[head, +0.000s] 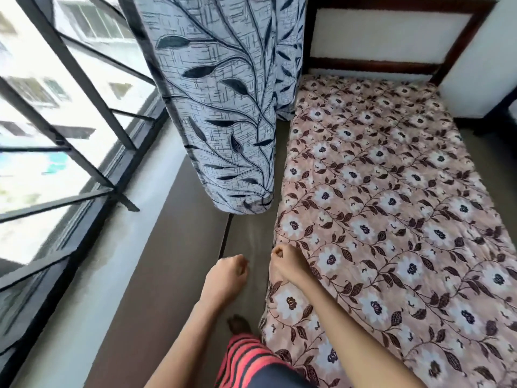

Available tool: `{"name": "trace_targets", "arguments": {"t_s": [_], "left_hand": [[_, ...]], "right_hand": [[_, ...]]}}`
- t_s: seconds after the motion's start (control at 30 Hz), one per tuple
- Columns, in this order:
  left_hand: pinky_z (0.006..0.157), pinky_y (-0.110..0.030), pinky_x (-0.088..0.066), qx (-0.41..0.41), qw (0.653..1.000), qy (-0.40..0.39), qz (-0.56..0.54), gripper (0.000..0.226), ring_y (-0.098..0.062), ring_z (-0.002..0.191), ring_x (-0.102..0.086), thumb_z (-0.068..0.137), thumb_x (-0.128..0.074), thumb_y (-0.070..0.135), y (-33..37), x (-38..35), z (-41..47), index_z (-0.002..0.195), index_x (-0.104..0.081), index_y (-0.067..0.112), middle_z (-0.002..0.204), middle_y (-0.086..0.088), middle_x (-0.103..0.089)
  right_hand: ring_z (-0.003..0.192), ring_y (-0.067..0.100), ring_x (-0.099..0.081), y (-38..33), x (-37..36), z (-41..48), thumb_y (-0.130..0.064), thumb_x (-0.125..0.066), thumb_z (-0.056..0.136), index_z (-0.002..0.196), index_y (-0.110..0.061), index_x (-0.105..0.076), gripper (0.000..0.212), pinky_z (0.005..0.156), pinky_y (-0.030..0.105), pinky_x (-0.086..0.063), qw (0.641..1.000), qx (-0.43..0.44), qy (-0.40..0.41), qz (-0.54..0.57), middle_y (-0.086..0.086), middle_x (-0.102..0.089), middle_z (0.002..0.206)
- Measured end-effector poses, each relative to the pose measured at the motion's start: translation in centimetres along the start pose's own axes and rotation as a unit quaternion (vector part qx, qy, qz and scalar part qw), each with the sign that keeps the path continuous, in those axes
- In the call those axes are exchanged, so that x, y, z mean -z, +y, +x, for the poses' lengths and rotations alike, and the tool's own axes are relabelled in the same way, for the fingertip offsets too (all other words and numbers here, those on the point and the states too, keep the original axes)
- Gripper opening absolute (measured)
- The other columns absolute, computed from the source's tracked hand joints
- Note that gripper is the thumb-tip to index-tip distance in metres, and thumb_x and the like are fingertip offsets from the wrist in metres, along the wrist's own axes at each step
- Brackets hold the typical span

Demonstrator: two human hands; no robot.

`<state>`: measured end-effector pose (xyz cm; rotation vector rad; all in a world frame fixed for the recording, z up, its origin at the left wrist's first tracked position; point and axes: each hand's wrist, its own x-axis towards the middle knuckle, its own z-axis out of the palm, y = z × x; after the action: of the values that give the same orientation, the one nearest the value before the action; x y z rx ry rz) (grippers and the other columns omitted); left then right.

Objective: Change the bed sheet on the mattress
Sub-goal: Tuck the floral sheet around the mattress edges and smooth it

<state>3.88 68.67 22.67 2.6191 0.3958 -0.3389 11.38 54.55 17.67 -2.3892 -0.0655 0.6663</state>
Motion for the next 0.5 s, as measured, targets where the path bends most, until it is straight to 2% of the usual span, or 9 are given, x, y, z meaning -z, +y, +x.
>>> {"name": "trace_targets", "arguments": {"t_s": [0.17, 0.33, 0.43, 0.5], "left_hand": [[0.071, -0.034, -0.046, -0.061, 0.993, -0.077, 0.06, 0.021, -0.037, 0.093, -0.058, 0.092, -0.04, 0.025, 0.0, 1.4, 7.2, 0.087, -0.055, 0.012, 0.095, -0.013, -0.063], [0.068, -0.034, -0.046, -0.098, 0.984, -0.125, 0.079, 0.022, -0.038, 0.089, -0.058, 0.092, -0.038, 0.021, -0.7, 1.2, 10.8, 0.089, -0.058, 0.011, 0.095, -0.015, -0.065], [0.068, -0.033, -0.045, -0.111, 0.978, -0.153, 0.088, 0.022, -0.038, 0.09, -0.059, 0.092, -0.038, 0.021, -1.4, 0.9, 12.2, 0.089, -0.058, 0.011, 0.097, -0.015, -0.065], [0.068, -0.033, -0.045, -0.117, 0.975, -0.165, 0.09, 0.022, -0.038, 0.092, -0.058, 0.091, -0.039, 0.022, -2.1, 1.1, 12.9, 0.09, -0.058, 0.011, 0.099, -0.016, -0.065]], "right_hand": [[0.078, 0.02, -0.062, 0.1, -0.7, 4.6, -0.02, -0.053, 0.089, 0.076, -0.024, -0.055, 0.014, 0.07, 0.031, -0.052, 0.997, -0.07, 0.024, 0.02, 0.001, -0.066, 0.086], [0.079, 0.019, -0.062, 0.6, -1.0, 5.3, -0.021, -0.051, 0.09, 0.089, -0.015, -0.062, 0.012, 0.071, 0.031, -0.051, 0.991, -0.127, 0.032, 0.01, -0.001, -0.066, 0.09], [0.061, 0.011, -0.05, 1.3, -1.6, 5.3, -0.02, -0.052, 0.09, 0.086, -0.019, -0.06, 0.009, 0.059, 0.027, -0.042, 0.989, -0.143, 0.038, 0.012, -0.001, -0.067, 0.092], [0.057, 0.007, -0.043, 1.5, -2.1, 5.0, -0.015, -0.051, 0.09, 0.083, -0.022, -0.055, 0.01, 0.055, 0.023, -0.039, 0.987, -0.154, 0.034, 0.008, 0.001, -0.066, 0.09]]}}
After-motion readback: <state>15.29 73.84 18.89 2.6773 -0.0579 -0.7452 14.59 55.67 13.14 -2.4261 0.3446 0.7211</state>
